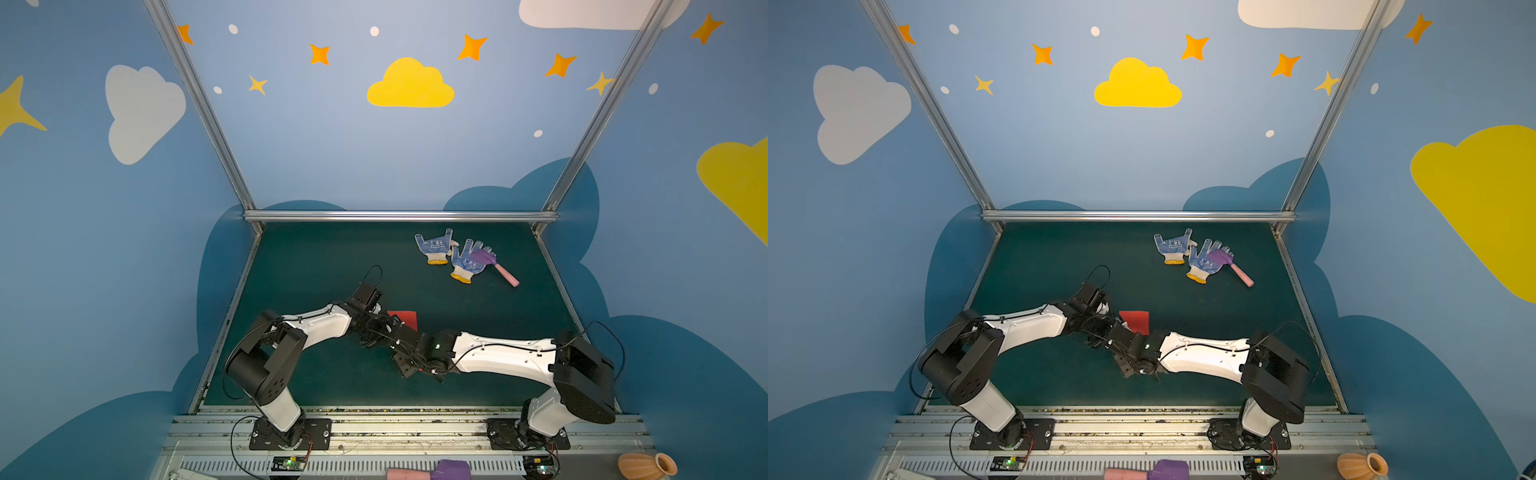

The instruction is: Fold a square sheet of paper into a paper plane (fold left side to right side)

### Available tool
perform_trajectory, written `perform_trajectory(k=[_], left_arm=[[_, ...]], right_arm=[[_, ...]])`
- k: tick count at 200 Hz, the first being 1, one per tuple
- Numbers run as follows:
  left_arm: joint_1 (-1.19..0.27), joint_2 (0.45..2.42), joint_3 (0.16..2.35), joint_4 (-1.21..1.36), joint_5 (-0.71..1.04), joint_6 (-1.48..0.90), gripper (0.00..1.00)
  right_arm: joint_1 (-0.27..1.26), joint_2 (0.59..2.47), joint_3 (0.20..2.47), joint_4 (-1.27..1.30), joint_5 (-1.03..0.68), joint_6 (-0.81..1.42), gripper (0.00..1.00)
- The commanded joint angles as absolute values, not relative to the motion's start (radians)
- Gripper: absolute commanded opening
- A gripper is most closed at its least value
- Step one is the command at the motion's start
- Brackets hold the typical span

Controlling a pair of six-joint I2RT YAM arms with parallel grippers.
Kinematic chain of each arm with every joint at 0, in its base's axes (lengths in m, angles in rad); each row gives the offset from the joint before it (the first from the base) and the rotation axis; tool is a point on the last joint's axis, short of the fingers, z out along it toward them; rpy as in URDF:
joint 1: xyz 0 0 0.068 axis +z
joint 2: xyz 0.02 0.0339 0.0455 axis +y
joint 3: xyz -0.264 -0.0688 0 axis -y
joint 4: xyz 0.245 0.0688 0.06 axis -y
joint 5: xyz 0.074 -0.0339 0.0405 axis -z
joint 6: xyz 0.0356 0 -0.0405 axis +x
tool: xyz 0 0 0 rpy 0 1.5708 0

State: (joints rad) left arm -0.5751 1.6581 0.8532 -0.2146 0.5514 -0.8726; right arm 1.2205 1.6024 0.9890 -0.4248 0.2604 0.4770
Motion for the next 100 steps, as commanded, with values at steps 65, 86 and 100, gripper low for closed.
perform_trajectory(k=[65,86,100], left_arm=[[-0.569,1.667,0.897,-0.235,0.577,-0.854,0.03],[-0.569,1.667,0.899,-0.235,0.578,-0.852,0.03],[-0.569,1.666,0.899,-0.235,0.578,-0.851,0.03]], right_arm=[[1.293,1.669,0.988,-0.365,0.317,0.385,0.7],[1.297,1.696,1.004,-0.38,0.351,0.403,0.7],[1.296,1.7,1.009,-0.388,0.372,0.415,0.68]])
